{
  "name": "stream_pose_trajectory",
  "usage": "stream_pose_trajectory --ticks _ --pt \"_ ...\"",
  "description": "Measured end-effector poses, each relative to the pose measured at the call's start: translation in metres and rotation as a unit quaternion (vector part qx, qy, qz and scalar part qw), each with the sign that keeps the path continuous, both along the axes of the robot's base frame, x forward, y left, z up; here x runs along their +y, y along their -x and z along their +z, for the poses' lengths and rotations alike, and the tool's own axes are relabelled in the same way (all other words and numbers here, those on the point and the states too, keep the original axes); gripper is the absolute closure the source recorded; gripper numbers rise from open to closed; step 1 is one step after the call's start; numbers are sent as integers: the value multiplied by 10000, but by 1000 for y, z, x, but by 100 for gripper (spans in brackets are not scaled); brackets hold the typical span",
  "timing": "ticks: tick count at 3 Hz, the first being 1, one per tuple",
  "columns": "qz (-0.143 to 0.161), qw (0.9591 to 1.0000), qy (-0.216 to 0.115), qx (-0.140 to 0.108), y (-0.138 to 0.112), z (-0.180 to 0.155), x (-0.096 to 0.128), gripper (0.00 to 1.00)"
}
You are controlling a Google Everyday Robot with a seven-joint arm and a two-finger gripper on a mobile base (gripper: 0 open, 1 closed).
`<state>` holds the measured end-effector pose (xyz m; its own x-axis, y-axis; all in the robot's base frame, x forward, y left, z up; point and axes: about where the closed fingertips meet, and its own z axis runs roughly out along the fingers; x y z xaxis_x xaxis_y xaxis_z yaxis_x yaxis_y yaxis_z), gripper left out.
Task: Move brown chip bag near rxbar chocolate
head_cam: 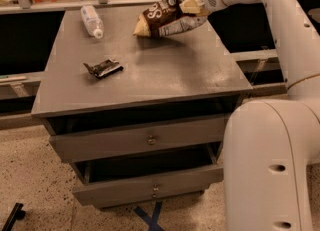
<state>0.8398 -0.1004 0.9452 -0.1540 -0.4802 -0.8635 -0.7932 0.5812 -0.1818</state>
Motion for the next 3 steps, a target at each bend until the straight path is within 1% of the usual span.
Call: stream_pose_trajectory --ticks 1,2,3 --pt "202 9994 -197 177 19 12 7 100" --pt "332 9965 -493 588 41 9 19 100" --pt "458 9915 -735 969 64 2 33 100"
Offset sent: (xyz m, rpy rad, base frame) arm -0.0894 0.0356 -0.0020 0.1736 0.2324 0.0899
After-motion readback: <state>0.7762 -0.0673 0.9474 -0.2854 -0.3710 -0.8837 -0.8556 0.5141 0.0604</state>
